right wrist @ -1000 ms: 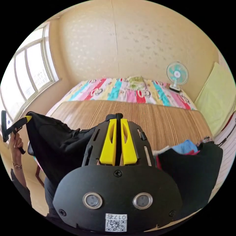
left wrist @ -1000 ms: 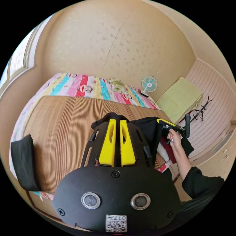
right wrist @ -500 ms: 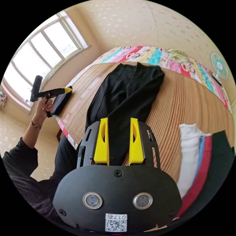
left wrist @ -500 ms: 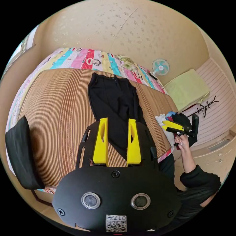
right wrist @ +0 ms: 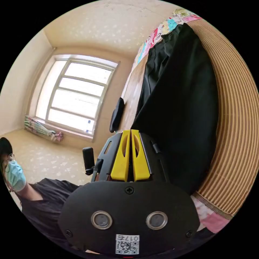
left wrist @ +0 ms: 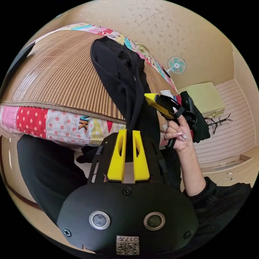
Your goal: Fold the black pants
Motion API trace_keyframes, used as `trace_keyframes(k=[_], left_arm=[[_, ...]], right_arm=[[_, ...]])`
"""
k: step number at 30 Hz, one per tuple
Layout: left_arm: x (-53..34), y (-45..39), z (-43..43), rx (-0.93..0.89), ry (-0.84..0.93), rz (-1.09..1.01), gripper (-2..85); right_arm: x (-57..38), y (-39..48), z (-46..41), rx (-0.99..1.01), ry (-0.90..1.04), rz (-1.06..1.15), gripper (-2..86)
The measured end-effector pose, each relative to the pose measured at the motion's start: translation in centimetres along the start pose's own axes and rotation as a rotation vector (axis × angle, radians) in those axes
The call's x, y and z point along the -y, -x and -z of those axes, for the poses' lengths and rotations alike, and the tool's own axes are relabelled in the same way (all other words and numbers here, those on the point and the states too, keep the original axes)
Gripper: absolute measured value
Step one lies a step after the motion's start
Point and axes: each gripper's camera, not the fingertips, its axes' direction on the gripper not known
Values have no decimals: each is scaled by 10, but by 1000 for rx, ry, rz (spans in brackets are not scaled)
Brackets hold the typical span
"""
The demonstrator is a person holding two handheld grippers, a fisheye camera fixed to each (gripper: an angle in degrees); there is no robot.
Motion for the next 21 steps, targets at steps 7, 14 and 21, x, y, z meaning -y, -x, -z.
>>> trace_keyframes(k=[7, 14, 21], left_arm=[[1, 40, 25, 16, -19, 19, 87], [51, 90, 6, 34, 19, 19, 92], [20, 91, -23, 134, 36, -46, 35]], right_arm=[[-94, -6, 184, -290, -383, -120, 8], [-101, 42, 156, -278, -160, -2, 79], [-109, 60, 40, -174, 107, 35, 112]])
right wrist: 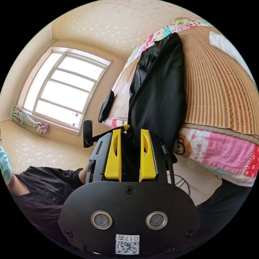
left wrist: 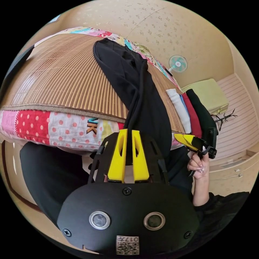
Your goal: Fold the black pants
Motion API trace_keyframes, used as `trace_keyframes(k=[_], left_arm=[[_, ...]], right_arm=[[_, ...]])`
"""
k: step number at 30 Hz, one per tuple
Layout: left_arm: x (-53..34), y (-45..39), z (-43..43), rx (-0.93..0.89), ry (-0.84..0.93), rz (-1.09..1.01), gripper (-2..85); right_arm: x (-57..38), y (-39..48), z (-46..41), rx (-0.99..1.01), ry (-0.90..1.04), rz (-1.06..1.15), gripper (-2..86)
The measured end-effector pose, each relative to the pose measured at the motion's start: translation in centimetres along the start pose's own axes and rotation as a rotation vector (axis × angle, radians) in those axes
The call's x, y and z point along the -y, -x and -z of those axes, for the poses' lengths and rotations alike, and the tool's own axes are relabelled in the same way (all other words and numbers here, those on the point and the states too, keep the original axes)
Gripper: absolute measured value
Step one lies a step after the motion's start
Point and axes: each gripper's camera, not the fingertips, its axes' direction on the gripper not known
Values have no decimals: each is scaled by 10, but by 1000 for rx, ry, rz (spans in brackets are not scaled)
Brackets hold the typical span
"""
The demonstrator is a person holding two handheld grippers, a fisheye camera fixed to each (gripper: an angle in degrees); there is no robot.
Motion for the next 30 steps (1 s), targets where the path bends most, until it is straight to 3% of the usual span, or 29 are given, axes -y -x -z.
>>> trace_keyframes(k=[7, 11, 15, 18, 21, 25, 30], left_arm=[[-48, -23, 22, -117, -65, -30, 7], [-64, -45, 11, -107, -31, -111, -2], [-69, -35, 37, -149, -136, -149, 5], [-58, -6, 65, 14, -240, -68, 99], [-31, 24, 36, 6, -144, -55, 126], [-8, 45, -51, -36, 179, -81, 38], [-46, 74, 10, -5, 107, -12, 6]], right_arm=[[3, 21, -31, -13, -3, -41, 132], [4, 5, -33, 0, 72, -106, 70], [-11, 5, 34, 28, -44, -39, 31], [-28, 7, 97, -63, -88, 33, 25], [-44, -13, 137, -100, -131, -19, 24], [-58, -33, 151, -33, -176, -90, 24], [-66, -39, 161, -57, -173, -98, 25]])
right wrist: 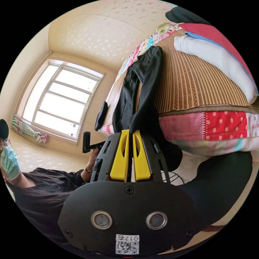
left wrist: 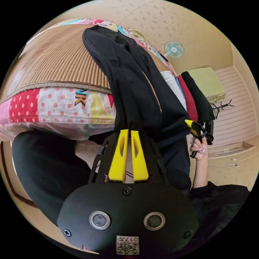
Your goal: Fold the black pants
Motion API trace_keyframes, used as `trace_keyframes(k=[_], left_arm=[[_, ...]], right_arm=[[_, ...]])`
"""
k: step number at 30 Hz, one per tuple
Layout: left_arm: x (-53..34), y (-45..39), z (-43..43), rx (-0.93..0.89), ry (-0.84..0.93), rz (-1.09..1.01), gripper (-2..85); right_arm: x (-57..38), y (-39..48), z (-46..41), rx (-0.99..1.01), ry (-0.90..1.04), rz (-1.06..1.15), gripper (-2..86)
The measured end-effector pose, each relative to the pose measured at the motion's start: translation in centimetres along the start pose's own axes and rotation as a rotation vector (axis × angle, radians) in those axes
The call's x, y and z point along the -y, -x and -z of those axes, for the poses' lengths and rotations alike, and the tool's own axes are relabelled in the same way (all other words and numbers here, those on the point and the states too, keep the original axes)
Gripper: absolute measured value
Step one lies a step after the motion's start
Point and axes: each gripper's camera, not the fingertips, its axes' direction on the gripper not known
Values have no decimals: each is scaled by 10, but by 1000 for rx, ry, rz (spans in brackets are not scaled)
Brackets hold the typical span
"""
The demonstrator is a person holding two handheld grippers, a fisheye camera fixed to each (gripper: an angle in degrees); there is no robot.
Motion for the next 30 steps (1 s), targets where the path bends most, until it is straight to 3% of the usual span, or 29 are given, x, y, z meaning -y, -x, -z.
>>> trace_keyframes(k=[2, 4, 8, 13, 16, 19, 23, 25, 28, 30], left_arm=[[-25, 25, 28, 109, -41, 138, 7], [-51, 52, 64, 60, -115, 213, 43], [-67, 39, 108, -37, -234, 134, 85], [-35, -64, 82, -235, -76, -233, 100], [-27, -119, 35, -242, 60, -341, 111], [-32, -156, -10, -124, 150, -399, 133], [-33, -164, -44, -134, 254, -385, 102], [-35, -150, -32, -108, 240, -341, 29], [-45, -128, 3, -237, 244, -341, 16], [-53, -119, 28, -254, 227, -350, 14]], right_arm=[[1, -6, 3, 34, -2, -8, 25], [4, -10, 2, 65, 13, -14, 25], [9, -5, -12, 96, 77, -18, 24], [13, 21, -27, 45, 112, -5, 21], [17, 33, -39, 46, 115, -11, 20], [24, 43, -55, 56, 129, -23, 22], [31, 56, -82, 12, 169, -4, 31], [33, 56, -86, -11, 199, 31, 36], [42, 41, -71, -43, 210, 55, 55], [74, 19, -50, -116, 119, 16, 88]])
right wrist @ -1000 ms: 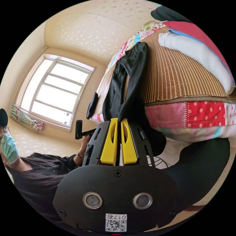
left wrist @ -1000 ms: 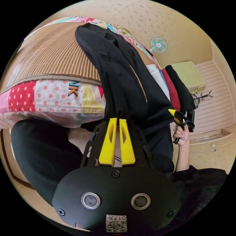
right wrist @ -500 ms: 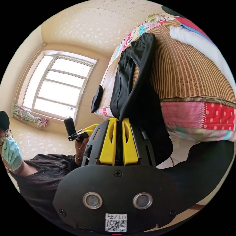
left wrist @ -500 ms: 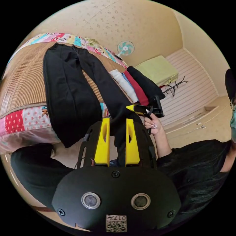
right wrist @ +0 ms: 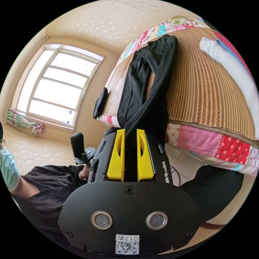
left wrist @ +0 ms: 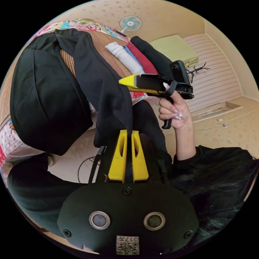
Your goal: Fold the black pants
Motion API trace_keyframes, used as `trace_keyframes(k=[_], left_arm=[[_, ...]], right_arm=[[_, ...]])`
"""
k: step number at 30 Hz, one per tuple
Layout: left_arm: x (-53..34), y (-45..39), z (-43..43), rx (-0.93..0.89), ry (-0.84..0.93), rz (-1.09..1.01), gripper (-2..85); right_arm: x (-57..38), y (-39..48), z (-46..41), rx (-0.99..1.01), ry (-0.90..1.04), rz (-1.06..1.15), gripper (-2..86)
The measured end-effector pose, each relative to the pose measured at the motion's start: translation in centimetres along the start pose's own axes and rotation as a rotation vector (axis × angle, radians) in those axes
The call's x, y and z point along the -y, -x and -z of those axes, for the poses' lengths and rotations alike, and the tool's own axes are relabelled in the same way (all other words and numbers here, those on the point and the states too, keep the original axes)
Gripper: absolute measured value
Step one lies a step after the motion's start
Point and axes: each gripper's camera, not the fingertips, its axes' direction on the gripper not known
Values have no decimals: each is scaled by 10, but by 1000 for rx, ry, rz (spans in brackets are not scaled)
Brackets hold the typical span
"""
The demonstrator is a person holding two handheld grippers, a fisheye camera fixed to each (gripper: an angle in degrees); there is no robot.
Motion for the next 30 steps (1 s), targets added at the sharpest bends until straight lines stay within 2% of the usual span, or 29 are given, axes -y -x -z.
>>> trace_keyframes(k=[5, 9, 13, 15, 16, 19, 21, 23, 27, 30], left_arm=[[-21, -10, 39, -83, -71, -14, 16], [-26, -18, 46, -77, -87, -32, 17], [-25, -18, 55, -132, -90, -34, 18], [-28, -9, 63, -208, -120, -14, 18], [-31, 0, 69, -265, -141, 5, 17], [-41, 24, 80, -347, -157, 54, 16], [-49, 33, 90, -332, -171, 74, 15], [-55, 38, 100, -292, -181, 93, 15], [-66, 44, 119, -242, -211, 149, 17], [-69, 47, 121, -161, -173, 217, 27]], right_arm=[[144, -55, -6, 15, -68, -23, 153], [258, -103, -38, 70, -195, -139, 163], [330, -120, -76, -163, -192, -209, 148], [352, -122, -100, -291, -192, -227, 99], [355, -119, -104, -294, -213, -223, 81], [369, -59, -122, -413, -305, -42, 41], [385, 14, -156, -582, -296, 157, 33], [391, 69, -186, -605, -297, 287, 31], [396, 148, -268, -459, -231, 411, 40], [393, 144, -332, -367, -85, 400, 64]])
